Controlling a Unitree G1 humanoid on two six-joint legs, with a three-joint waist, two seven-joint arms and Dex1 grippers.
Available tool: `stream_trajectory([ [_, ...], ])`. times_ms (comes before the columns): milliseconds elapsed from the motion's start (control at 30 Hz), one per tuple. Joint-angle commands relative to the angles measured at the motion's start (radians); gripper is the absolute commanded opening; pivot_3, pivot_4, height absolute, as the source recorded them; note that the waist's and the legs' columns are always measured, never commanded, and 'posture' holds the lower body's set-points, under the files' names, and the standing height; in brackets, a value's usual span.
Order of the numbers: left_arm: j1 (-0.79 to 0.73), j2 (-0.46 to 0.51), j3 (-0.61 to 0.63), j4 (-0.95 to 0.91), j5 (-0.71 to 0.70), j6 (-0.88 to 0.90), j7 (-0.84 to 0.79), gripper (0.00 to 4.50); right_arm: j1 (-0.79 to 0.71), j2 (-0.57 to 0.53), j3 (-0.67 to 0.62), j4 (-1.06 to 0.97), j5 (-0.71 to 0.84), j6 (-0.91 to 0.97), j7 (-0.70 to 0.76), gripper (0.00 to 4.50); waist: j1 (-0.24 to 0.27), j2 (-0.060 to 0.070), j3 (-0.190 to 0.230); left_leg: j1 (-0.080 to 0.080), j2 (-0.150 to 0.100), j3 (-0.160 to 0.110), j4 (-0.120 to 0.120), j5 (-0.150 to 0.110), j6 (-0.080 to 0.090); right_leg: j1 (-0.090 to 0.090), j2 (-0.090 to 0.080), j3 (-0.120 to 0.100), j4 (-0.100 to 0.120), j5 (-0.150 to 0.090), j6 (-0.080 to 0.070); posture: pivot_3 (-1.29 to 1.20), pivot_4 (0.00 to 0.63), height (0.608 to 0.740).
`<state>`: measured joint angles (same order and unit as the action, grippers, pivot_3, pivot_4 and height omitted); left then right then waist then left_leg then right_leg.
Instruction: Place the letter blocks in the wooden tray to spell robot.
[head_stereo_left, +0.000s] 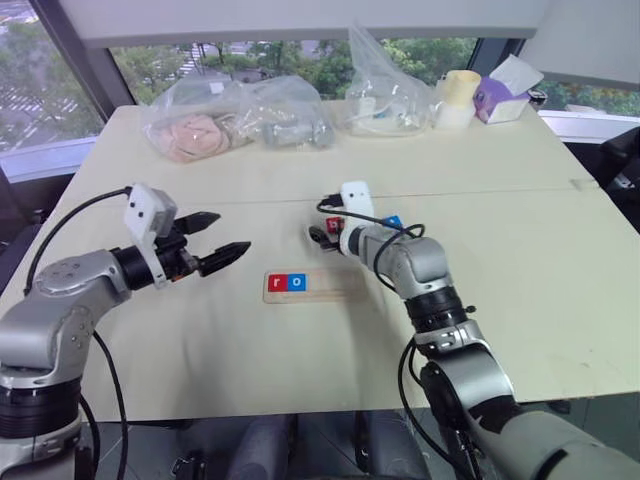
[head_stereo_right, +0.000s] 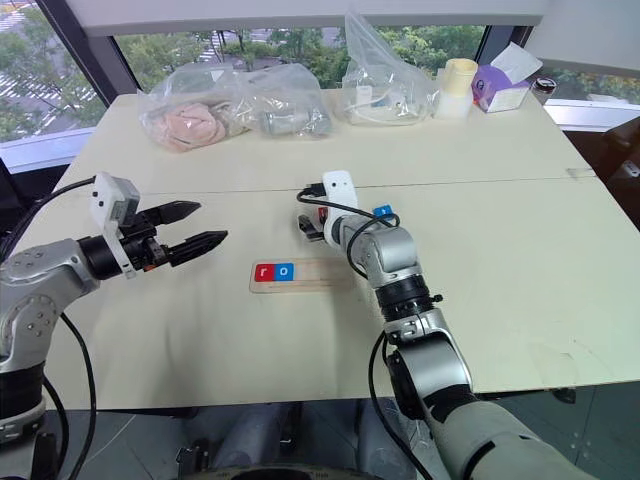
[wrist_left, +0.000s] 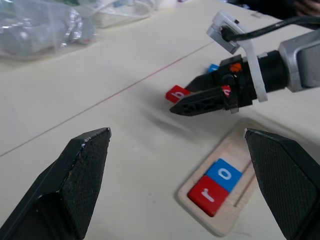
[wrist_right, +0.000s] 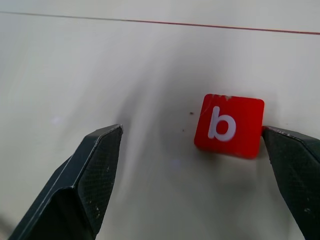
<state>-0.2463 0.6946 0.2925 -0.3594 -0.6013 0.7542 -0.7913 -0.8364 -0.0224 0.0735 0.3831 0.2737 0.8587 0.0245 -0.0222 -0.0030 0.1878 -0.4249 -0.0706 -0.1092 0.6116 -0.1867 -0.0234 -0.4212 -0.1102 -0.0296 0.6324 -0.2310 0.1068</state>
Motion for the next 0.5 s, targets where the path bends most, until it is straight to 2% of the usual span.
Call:
stream_trajectory([
  [33,0.007,0.012,-0.003,-0.028,0.012,-0.035,0.018,4.50,-0.031,0.014,0.008,0.040,-0.050,-0.056,0.002,3.94,-0.001,0.000,0.000,0.000,0.000,0.000,0.000,0.000,0.000,0.000,0.000,0.000,0.000,0.000,0.000,0.00,0.150,0.740],
  [67,0.006,0.010,-0.007,-0.028,0.012,-0.037,0.021,4.50,-0.027,0.017,0.007,0.042,-0.060,-0.062,0.000,3.69,0.001,0.000,0.000,0.000,0.000,0.000,0.000,0.000,0.000,0.000,0.001,0.000,0.000,0.000,0.001,0.00,0.150,0.740],
  [200,-0.007,0.002,-0.036,-0.018,0.020,-0.057,0.030,4.50,-0.022,0.019,0.002,0.056,-0.100,-0.088,-0.002,1.53,0.000,0.000,0.000,0.000,0.000,0.000,-0.001,0.000,0.000,-0.001,0.001,0.001,0.000,0.000,0.000,0.00,0.150,0.740],
  [233,-0.010,0.000,-0.045,-0.016,0.021,-0.061,0.031,4.50,-0.023,0.020,-0.003,0.059,-0.105,-0.092,-0.002,1.14,0.000,0.000,0.000,0.000,0.000,0.000,-0.001,0.000,0.000,-0.001,0.001,0.001,0.000,0.000,0.000,0.00,0.150,0.740],
  [333,-0.026,-0.007,-0.085,-0.019,0.025,-0.068,0.030,4.50,-0.013,-0.021,-0.019,-0.008,-0.109,-0.068,0.029,1.16,0.001,0.000,0.000,0.000,0.000,0.000,-0.001,0.000,0.000,-0.001,0.001,0.001,0.000,0.000,0.000,0.00,0.150,0.740],
  [500,-0.013,0.006,-0.169,-0.025,0.046,-0.080,-0.006,4.50,0.067,-0.164,-0.061,-0.338,-0.074,0.100,0.096,1.16,0.009,0.000,0.000,-0.002,0.000,0.000,-0.001,0.000,0.000,-0.001,0.000,0.001,-0.001,0.000,0.001,0.00,0.150,0.740],
])
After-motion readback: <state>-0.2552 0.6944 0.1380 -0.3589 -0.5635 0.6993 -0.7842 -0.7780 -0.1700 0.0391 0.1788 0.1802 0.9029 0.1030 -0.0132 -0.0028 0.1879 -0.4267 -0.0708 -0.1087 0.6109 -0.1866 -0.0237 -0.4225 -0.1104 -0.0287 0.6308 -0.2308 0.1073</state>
